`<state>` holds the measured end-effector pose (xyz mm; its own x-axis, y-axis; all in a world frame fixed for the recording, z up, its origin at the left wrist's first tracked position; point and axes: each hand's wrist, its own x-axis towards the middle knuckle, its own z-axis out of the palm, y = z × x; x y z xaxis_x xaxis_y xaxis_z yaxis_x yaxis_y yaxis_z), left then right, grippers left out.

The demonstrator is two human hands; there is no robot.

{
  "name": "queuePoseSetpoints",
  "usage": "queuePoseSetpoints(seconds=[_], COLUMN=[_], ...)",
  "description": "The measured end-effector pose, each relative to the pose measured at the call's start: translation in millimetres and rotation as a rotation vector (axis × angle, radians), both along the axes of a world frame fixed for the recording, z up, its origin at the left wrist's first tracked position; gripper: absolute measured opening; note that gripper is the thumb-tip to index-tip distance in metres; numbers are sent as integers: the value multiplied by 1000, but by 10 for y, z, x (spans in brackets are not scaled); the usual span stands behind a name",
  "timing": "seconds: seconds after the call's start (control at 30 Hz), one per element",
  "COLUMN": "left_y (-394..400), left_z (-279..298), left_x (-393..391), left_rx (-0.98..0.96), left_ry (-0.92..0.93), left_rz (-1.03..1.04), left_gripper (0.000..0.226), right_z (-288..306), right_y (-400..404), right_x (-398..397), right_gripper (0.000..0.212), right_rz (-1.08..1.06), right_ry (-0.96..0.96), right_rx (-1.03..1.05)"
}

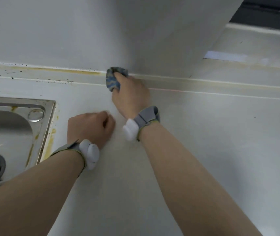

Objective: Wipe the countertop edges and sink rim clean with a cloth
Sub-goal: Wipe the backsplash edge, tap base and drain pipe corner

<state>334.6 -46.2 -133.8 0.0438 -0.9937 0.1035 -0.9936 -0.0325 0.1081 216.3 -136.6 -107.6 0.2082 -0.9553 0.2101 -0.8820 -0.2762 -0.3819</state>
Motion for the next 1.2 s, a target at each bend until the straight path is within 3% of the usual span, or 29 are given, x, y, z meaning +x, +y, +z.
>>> queuePoseSetpoints(seconds=[0.13,0.27,0.33,0.43,0.53,0.6,0.67,0.8,0.9,0.97,1.03,1.1,1.2], left_y=[1,3,2,11,-5,-5,1,31,45,62,109,197,297], left_z=[-40,-7,-9,-35,-73,-89,-84,-59,13,112,206,253,216], left_x=[6,2,7,18,14,-4,-18,19,57,44,5,-37,-2], left_rx=[-71,-71,-70,-89,-120,-127,-119,-70,-80,-93,-78,13,-1], left_ry=[19,48,44,44,50,53,71,148,389,728,931,961,839], left_rz=[7,9,8,1,0,10,13,34,128,195,151,75,120], left_gripper=[43,43,43,44,44,43,42,41,35,28,27,28,28], right_z=[-205,-284,-276,-207,-140,-131,-107,63,70,74,87,105,97], right_y=[54,258,301,290,296,332,400,565,643,685,741,786,826], right_x=[-521,-621,-556,-417,-389,-445,-511,-480,-393,-380,-389,-374,-285], right_gripper=[36,34,40,54,54,54,52,38,21,23,32,35,35], right_rz=[-179,-215,-198,-238,-273,-230,-229,-393,-379,-283,-177,-82,-166], right_ry=[99,267,311,316,249,247,47,-758,-1157,-1269,-1392,-1449,-1266], right_rx=[-150,33,6,3,-85,-35,127,499,683,801,936,1047,1026])
